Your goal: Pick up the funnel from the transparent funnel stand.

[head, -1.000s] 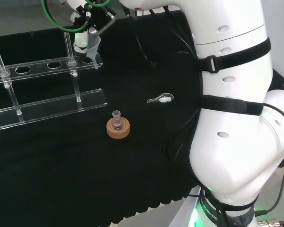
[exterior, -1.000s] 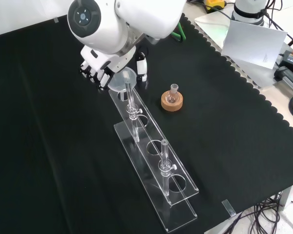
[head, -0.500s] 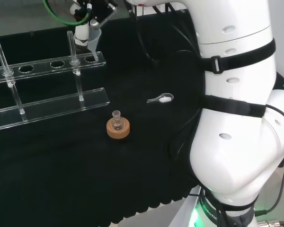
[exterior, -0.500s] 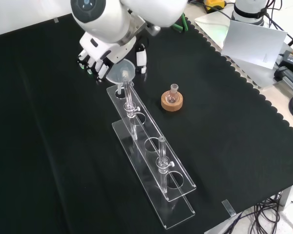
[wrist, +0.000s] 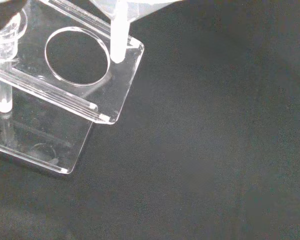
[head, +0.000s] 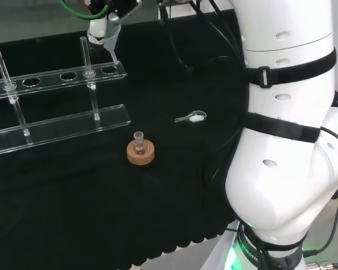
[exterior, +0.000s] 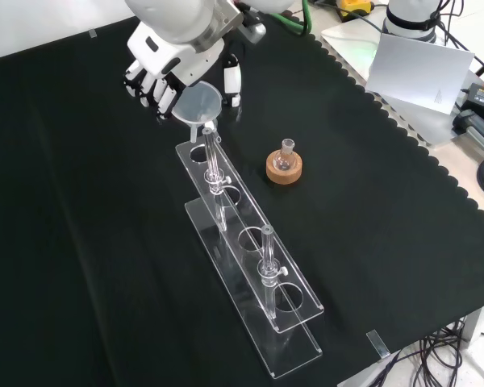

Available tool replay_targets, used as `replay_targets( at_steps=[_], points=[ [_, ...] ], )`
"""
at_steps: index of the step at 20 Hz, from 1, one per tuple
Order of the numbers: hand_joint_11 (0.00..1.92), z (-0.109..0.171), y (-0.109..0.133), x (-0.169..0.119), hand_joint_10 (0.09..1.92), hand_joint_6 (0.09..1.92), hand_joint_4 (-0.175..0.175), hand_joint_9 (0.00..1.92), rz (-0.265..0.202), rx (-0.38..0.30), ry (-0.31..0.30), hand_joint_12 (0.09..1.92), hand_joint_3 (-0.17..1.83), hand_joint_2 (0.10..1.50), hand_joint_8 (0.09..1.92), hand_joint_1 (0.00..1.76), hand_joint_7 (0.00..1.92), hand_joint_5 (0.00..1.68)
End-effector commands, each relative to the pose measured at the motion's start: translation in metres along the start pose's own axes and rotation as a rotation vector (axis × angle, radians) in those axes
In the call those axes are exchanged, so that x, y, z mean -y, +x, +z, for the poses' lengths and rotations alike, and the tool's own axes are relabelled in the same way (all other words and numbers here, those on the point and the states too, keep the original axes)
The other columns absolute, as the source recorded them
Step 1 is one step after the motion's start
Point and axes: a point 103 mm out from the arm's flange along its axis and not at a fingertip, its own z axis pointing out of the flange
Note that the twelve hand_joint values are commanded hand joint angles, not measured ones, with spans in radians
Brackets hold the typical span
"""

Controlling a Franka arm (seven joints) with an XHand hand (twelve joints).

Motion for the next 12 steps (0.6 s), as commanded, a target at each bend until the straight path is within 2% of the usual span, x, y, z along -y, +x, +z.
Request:
replay_targets(
  at_steps=[1, 12],
  points=[
    [0.00, -0.007, -0.007, 0.007, 0.48, 0.46, 0.032, 0.53, 0.002, -0.021, -0.014, 1.12, 0.18, 0.73, 0.62, 0.77, 0.99, 0.64],
    [0.00, -0.023, -0.013, 0.027, 0.48, 0.47, 0.030, 0.53, 0.013, -0.058, -0.061, 1.12, 0.19, 0.73, 0.62, 0.77, 0.99, 0.64]
  ],
)
